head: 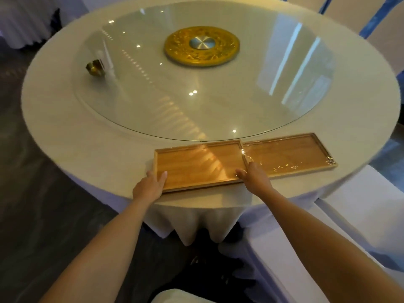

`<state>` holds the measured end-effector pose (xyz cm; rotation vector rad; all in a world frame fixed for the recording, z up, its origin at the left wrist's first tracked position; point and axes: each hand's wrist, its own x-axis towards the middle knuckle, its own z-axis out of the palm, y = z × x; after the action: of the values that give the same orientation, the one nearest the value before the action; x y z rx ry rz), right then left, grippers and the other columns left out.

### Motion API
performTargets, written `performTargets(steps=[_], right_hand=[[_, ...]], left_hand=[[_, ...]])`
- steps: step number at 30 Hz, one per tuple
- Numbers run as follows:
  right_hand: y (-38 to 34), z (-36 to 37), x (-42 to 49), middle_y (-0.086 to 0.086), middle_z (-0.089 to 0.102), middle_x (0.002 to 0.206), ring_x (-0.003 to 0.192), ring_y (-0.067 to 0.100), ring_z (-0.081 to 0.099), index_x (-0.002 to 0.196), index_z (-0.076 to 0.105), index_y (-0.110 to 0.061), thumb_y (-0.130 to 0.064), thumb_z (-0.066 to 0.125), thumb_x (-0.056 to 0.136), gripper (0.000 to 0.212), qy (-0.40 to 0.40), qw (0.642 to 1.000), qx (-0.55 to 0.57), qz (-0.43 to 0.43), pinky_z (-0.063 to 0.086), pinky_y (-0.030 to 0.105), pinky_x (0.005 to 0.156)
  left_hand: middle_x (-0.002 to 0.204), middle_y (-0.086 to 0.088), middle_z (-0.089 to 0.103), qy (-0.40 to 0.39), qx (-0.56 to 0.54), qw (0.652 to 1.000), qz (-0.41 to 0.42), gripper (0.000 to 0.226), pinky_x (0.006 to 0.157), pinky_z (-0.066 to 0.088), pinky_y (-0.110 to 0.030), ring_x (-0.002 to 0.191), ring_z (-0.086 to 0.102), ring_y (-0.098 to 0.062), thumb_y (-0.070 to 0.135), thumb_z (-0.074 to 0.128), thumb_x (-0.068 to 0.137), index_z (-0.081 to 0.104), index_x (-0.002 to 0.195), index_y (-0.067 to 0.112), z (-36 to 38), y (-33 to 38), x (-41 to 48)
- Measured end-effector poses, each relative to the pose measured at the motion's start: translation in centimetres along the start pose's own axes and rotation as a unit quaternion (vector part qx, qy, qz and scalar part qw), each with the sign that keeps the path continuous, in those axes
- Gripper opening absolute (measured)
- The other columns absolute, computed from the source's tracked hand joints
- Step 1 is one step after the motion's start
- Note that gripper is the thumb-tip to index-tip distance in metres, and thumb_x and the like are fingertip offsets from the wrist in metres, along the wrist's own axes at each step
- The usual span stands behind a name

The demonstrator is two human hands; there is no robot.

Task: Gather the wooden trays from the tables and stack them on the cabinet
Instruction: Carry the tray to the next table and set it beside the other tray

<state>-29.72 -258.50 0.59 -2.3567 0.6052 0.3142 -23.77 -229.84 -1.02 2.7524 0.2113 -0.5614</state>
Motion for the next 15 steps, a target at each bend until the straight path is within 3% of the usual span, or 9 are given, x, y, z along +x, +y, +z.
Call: performTargets(steps=[7, 11, 15], right_hand=[[-0.25, 0.42, 0.8, 0.022, 0.054, 0.124, 0.111, 0.036, 0.054, 0.129, 0.038, 0.001, -0.04, 0.045, 0.093, 0.054, -0.037, 0.998, -0.055, -0.008, 0.041, 0.036, 0.079], [-0.56, 0.08, 0.84, 0.02, 0.055, 0.118, 0.104, 0.034, 0.058, 0.128, 0.039, -0.001, -0.04, 0.04, 0.095, 0.051, -0.028, 0.991, -0.128, -0.028, 0.042, 0.036, 0.073], [-0.39, 0.14, 0.97, 0.017, 0.048, 0.121, 0.098, 0.031, 0.06, 0.124, 0.045, -0.01, -0.03, 0.039, 0.098, 0.034, -0.029, 0.976, -0.207, -0.062, 0.052, 0.036, 0.072]], left_hand=[[0.113, -0.022, 0.062, 0.024, 0.045, 0.999, -0.004, 0.063, 0.071, 0.038, -0.036, 0.1, 0.059, -0.037, 0.054, 0.02, 0.094, 0.042, 0.12, 0.002, 0.71, -0.77, 0.04], [0.115, -0.024, 0.061, 0.015, 0.046, 0.999, -0.006, 0.061, 0.077, 0.042, -0.039, 0.103, 0.059, -0.038, 0.053, 0.02, 0.095, 0.041, 0.121, 0.001, 0.84, -0.81, -0.02], [0.116, -0.024, 0.06, 0.0, 0.042, 0.999, -0.008, 0.061, 0.078, 0.044, -0.038, 0.104, 0.059, -0.037, 0.052, 0.02, 0.095, 0.038, 0.122, 0.001, 1.05, -0.8, -0.06]])
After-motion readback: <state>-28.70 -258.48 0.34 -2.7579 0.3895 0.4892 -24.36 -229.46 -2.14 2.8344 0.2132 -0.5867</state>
